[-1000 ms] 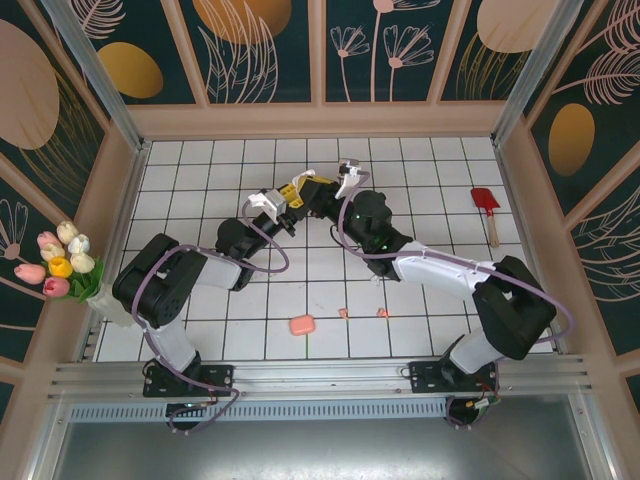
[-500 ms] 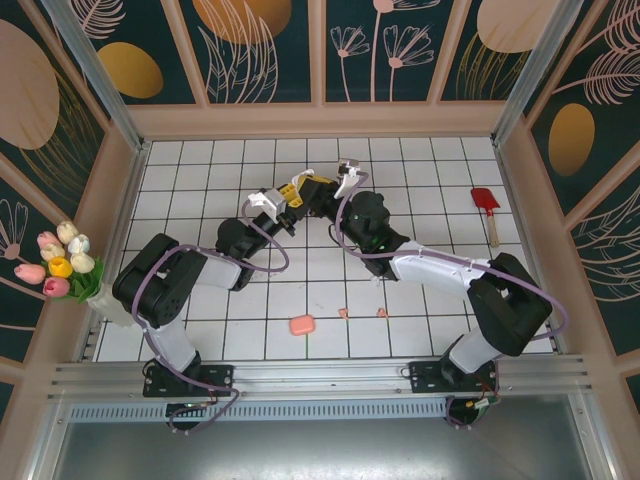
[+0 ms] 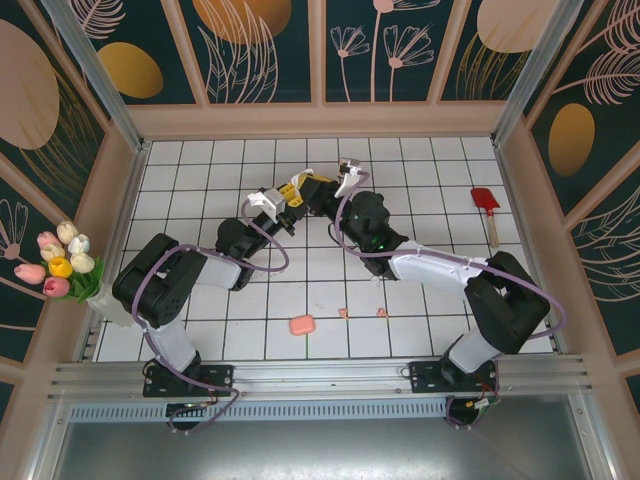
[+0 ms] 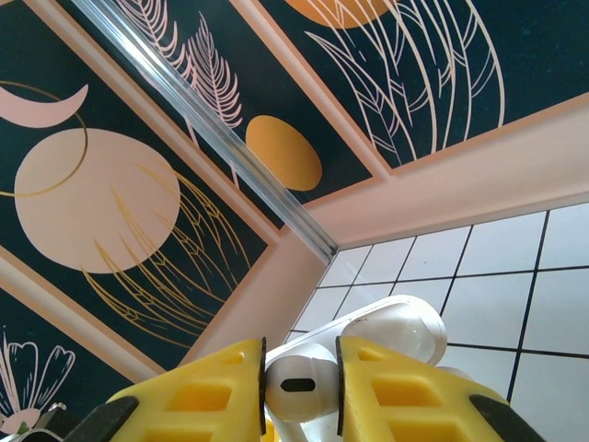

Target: Insert wireless bluetooth earbuds into charging case

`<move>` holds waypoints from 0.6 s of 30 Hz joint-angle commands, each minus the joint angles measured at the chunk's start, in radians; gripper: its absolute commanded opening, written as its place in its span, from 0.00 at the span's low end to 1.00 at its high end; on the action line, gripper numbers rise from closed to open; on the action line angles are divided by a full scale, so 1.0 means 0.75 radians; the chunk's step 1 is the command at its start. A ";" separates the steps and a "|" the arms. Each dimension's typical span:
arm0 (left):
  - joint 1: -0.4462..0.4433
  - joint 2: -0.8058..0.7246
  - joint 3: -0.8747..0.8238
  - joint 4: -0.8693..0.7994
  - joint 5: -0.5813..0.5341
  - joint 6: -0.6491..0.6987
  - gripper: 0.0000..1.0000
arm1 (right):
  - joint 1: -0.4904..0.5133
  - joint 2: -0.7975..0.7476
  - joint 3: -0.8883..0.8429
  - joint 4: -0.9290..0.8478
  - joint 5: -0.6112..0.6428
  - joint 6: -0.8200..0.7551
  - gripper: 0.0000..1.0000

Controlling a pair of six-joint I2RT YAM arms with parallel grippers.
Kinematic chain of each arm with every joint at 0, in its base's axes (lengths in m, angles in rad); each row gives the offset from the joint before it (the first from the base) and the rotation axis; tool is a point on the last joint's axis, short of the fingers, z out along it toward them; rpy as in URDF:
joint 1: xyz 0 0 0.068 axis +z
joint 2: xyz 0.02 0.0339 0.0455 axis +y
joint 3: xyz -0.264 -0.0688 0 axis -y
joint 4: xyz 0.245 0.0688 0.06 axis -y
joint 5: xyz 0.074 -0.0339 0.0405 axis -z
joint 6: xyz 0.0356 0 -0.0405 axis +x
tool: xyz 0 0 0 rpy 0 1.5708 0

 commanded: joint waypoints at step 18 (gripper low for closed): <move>-0.011 0.010 0.026 0.191 0.011 -0.023 0.00 | 0.040 0.038 0.005 0.072 0.031 -0.044 0.22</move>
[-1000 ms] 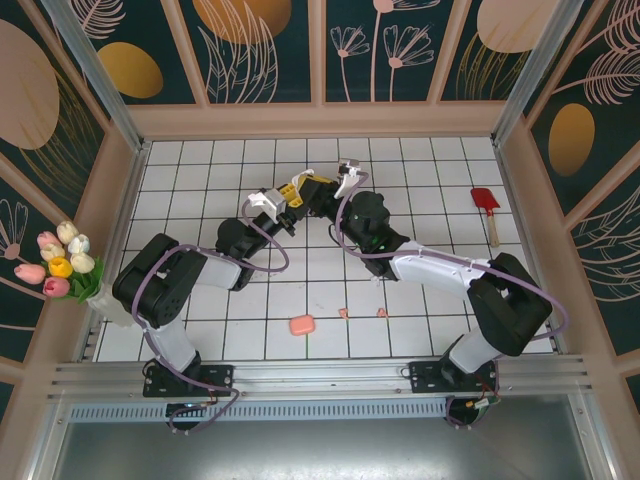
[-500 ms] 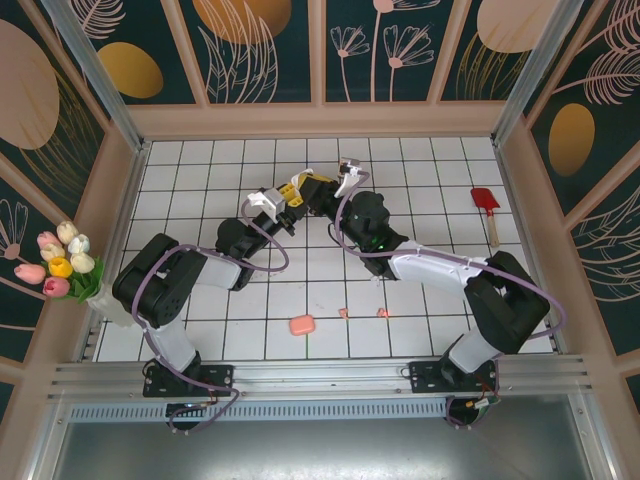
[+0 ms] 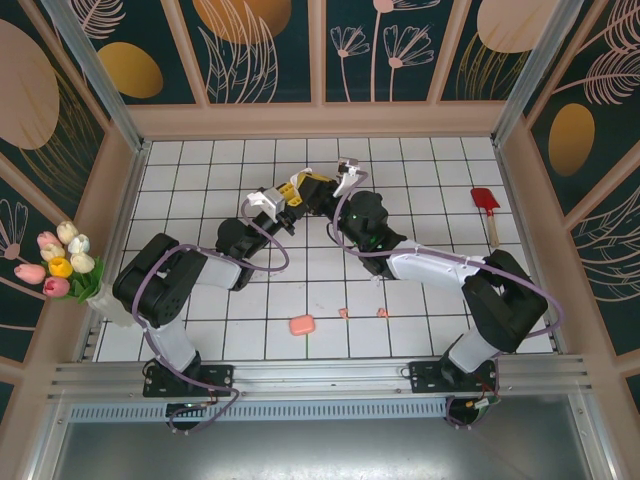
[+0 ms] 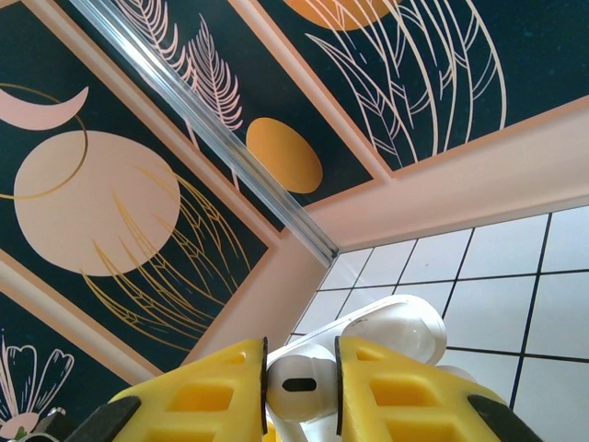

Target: Insert wireless bluetooth earbuds into charging case

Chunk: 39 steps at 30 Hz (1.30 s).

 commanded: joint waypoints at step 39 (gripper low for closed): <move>-0.011 0.023 0.044 0.193 0.038 -0.022 0.00 | 0.022 -0.132 -0.034 0.061 0.096 -0.127 0.18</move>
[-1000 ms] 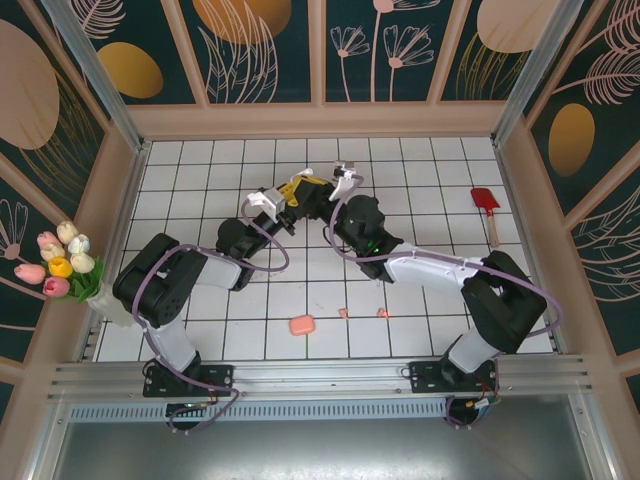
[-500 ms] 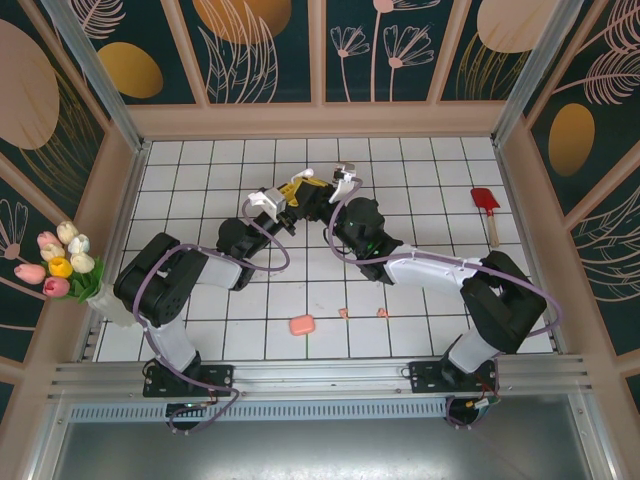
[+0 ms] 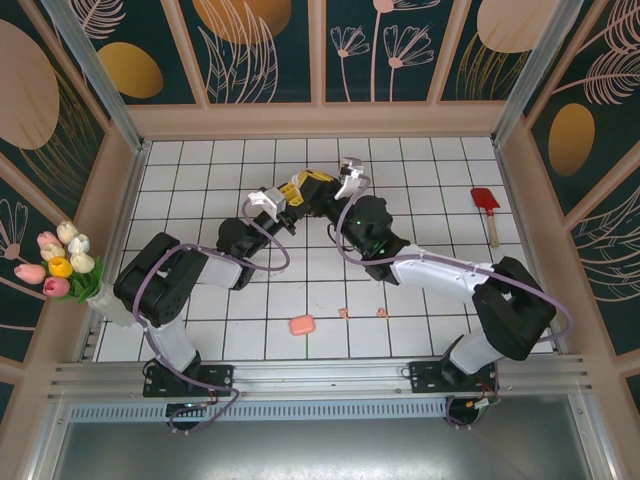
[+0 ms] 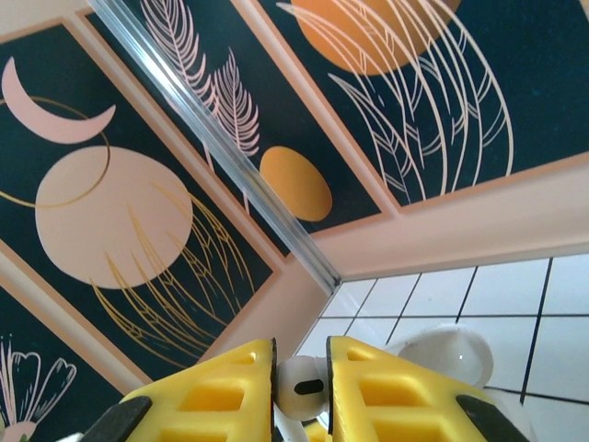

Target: Insert wireless bluetooth earbuds into charging case

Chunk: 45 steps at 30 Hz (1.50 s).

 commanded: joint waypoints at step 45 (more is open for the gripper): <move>-0.007 0.001 -0.173 0.293 -0.236 0.033 0.00 | -0.299 0.053 -0.212 -0.452 -0.113 0.337 0.47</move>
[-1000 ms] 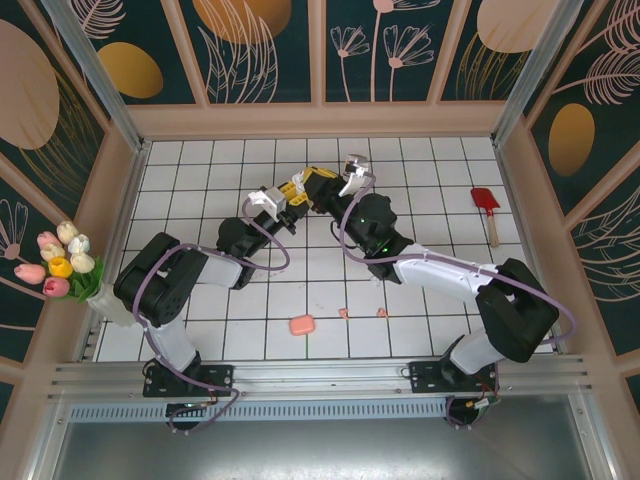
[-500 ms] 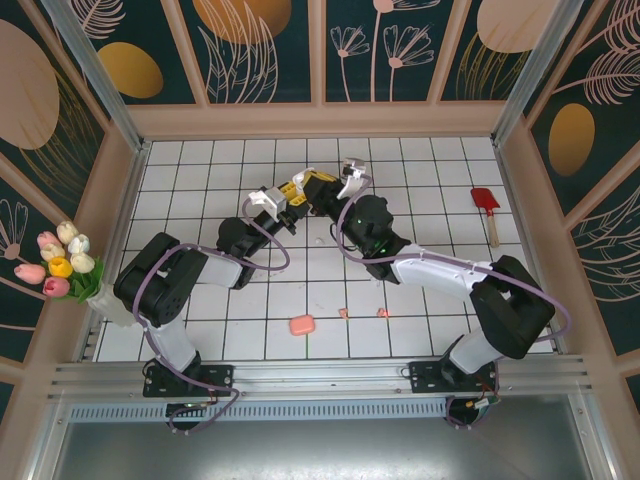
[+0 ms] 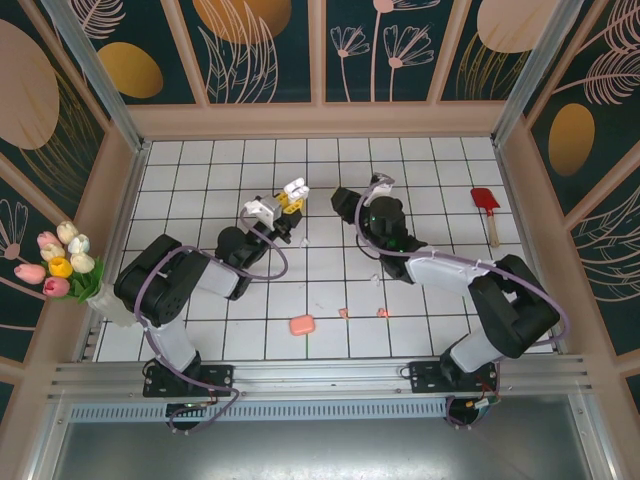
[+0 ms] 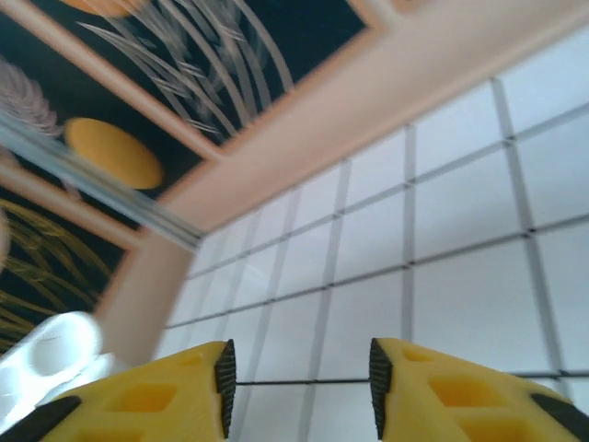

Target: Insert wireless bluetooth earbuds into charging case

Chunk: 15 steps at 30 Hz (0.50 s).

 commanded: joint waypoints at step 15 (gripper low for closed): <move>0.071 -0.096 -0.055 0.255 -0.242 0.065 0.00 | 0.162 0.548 0.772 -1.088 -0.003 0.153 0.55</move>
